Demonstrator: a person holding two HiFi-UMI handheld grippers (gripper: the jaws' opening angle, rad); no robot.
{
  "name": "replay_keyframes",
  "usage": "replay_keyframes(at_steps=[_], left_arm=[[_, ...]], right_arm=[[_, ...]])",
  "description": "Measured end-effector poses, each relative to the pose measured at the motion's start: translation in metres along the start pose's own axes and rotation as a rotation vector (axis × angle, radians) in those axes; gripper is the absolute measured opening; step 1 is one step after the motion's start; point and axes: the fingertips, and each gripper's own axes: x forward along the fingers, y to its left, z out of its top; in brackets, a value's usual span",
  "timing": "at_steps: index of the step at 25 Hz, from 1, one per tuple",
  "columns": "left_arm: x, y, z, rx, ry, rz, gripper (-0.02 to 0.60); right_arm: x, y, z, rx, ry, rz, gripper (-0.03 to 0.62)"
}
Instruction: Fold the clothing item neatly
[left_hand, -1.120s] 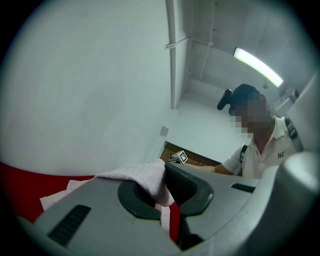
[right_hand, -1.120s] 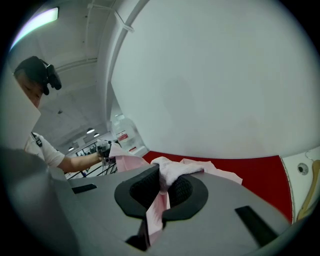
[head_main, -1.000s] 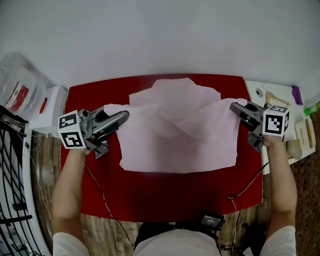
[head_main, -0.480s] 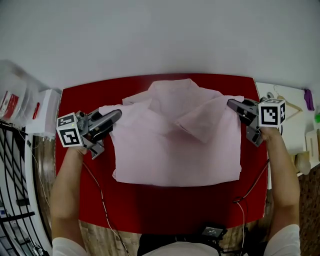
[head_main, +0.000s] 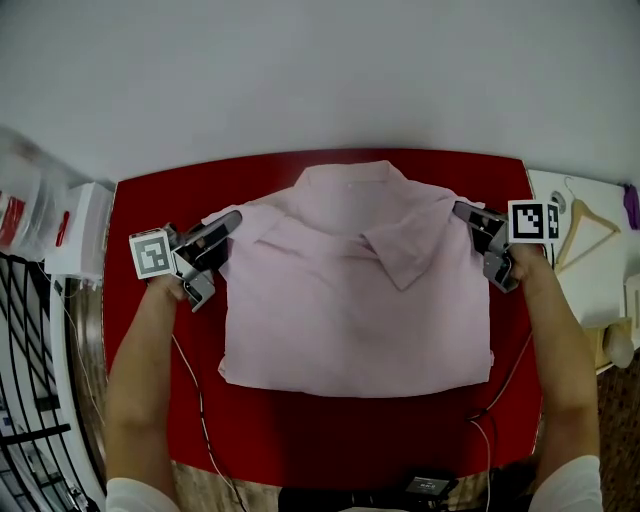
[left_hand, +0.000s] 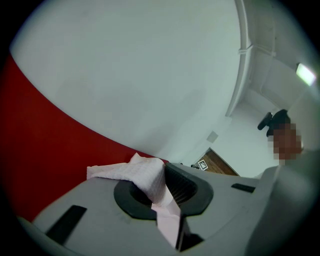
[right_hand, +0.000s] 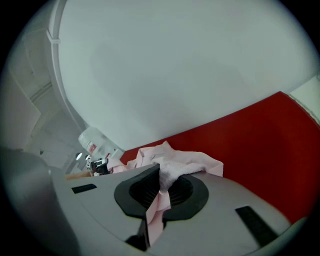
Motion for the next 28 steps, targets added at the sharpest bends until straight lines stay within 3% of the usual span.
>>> replay_keyframes(at_steps=[4, 6, 10, 13, 18, 23, 28], left_arm=[[0.018, 0.010, 0.004, -0.013, 0.030, -0.009, 0.026], [0.022, 0.017, 0.011, -0.046, 0.006, 0.015, 0.037], [0.030, 0.028, 0.012, -0.110, -0.032, 0.054, 0.165], [0.032, 0.041, 0.001, -0.159, -0.013, 0.129, 0.200], [0.039, 0.050, -0.011, -0.253, 0.074, 0.222, 0.207], [0.045, 0.042, -0.003, -0.314, 0.097, 0.219, 0.207], [0.043, 0.037, -0.005, -0.366, 0.119, 0.221, 0.207]], right_arm=[[0.012, -0.016, 0.006, 0.053, -0.027, -0.005, 0.023], [0.014, -0.022, 0.010, 0.094, -0.067, -0.009, 0.025], [0.018, -0.034, 0.009, 0.150, -0.111, -0.057, 0.034], [0.021, -0.038, 0.009, 0.194, -0.133, -0.086, 0.097], [0.025, -0.028, 0.020, 0.223, -0.149, -0.133, 0.210], [0.030, -0.022, 0.030, 0.253, -0.179, -0.170, 0.219], [0.029, -0.014, 0.034, 0.314, -0.265, -0.079, 0.218]])
